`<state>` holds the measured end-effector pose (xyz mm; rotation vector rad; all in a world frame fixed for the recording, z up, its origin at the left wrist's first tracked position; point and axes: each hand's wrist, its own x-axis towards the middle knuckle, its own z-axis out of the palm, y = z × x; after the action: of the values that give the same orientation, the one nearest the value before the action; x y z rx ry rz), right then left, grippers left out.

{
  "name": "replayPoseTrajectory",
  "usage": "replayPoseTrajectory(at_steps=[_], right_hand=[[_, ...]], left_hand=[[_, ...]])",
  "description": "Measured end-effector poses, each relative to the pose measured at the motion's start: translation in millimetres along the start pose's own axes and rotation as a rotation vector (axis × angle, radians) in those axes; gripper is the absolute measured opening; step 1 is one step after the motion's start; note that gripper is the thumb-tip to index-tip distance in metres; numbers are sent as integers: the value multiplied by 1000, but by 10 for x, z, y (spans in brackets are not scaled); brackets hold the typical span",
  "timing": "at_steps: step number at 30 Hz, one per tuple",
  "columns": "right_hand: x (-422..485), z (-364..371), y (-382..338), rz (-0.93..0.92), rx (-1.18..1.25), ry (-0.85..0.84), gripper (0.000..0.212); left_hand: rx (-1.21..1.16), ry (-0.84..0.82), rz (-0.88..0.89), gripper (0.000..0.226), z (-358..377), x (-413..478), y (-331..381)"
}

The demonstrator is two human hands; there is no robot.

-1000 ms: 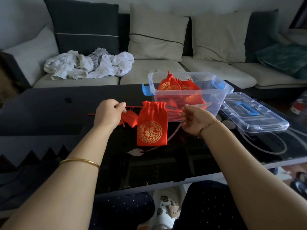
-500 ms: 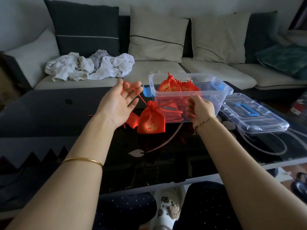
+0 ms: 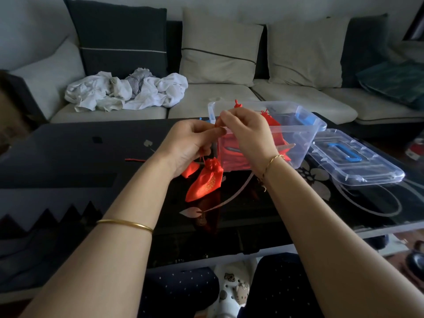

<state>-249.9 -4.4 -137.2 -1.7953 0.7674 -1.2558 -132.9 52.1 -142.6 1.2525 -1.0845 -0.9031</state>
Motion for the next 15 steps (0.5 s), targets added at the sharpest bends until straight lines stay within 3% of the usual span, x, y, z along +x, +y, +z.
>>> replayPoseTrajectory(at_steps=[3,7,11,15], right_hand=[[90,-9,118,162,99,17,30],[48,-12,256,274,-76,-163,30],[11,-31,259,242,0,-214,26],[-5,-62,210,367,186,-242,25]], left_hand=[[-33,14,-4,8,5,8,-4],[-47,-7,2,14,-3,1,3],[-70,-11,-5,14,14,-6,13],[-72,87,-2,12,11,6,-4]])
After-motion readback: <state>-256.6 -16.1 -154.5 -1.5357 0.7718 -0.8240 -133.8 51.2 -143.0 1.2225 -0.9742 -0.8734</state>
